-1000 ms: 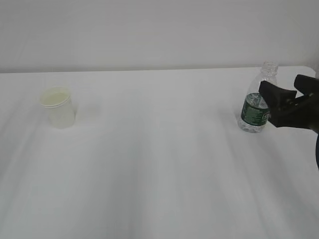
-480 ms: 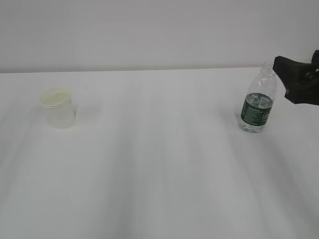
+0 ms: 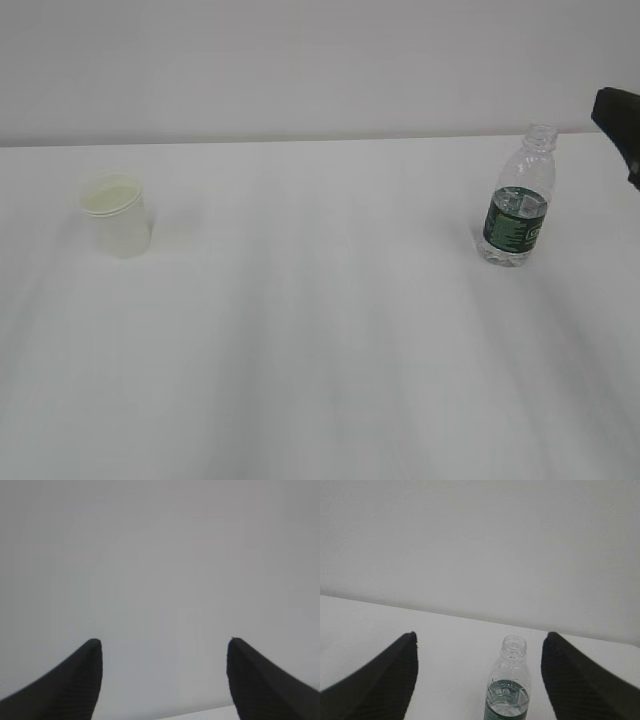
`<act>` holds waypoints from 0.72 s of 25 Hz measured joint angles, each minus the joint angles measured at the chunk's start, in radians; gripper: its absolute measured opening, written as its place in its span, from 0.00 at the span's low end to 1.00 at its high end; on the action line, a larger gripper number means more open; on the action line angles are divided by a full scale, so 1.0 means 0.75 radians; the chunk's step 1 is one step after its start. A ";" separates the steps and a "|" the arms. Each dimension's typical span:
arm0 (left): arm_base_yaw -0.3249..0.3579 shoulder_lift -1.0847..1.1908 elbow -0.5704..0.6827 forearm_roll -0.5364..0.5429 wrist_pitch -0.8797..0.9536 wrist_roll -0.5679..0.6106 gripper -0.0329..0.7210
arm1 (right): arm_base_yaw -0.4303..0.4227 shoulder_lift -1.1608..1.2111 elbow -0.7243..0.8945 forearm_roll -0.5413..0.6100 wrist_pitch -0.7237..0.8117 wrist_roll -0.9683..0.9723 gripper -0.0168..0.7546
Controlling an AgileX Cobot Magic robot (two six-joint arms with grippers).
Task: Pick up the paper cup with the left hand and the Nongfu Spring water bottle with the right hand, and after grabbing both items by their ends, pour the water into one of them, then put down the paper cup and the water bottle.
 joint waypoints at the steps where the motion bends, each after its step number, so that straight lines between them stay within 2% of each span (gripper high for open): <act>1: 0.000 -0.022 0.000 0.000 0.026 0.000 0.78 | 0.000 -0.029 -0.002 0.000 0.024 -0.002 0.78; 18: 0.000 -0.387 0.000 -0.033 0.420 0.000 0.78 | 0.000 -0.408 -0.002 0.000 0.450 -0.029 0.78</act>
